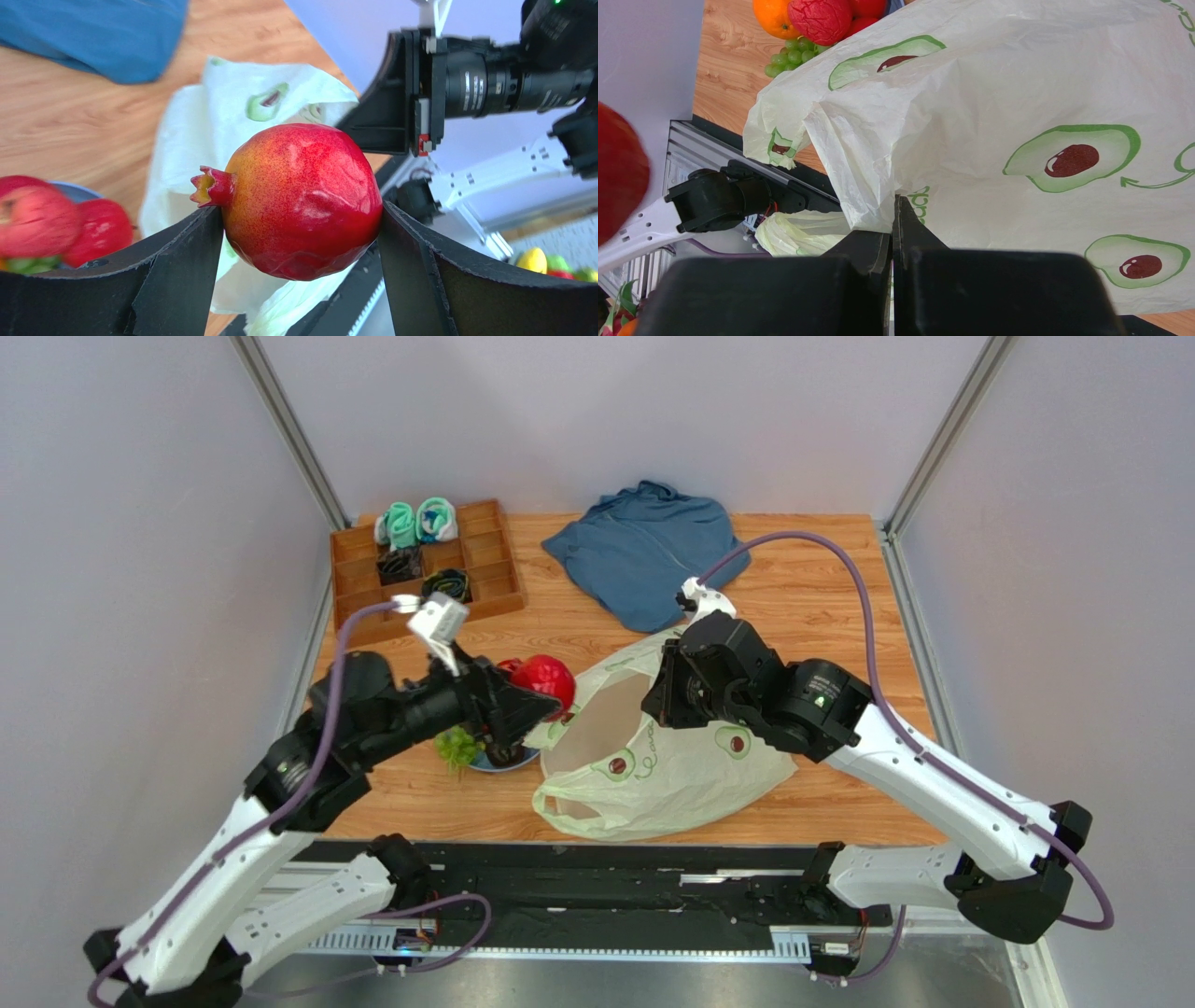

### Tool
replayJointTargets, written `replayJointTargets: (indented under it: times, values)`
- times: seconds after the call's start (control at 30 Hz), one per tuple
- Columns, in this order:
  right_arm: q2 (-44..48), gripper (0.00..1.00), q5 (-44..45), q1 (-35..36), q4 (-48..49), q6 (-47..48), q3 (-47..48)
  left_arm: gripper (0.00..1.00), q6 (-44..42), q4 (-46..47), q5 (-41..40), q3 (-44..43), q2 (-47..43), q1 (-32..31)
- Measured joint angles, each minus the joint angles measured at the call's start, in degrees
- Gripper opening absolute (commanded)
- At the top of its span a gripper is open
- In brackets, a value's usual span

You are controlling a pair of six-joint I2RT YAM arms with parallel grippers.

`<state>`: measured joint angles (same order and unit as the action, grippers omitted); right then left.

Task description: Place the fruits into the plastic bag

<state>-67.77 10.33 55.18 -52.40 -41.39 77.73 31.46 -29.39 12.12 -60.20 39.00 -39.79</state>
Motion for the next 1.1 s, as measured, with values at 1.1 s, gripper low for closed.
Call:
replayJointTargets:
  times: [1.1]
  values:
    - [0.72,0.0,-1.01,-0.13,0.11,-0.94,-0.59,0.74,6.84,10.05,-7.3,10.34,21.49,-11.52]
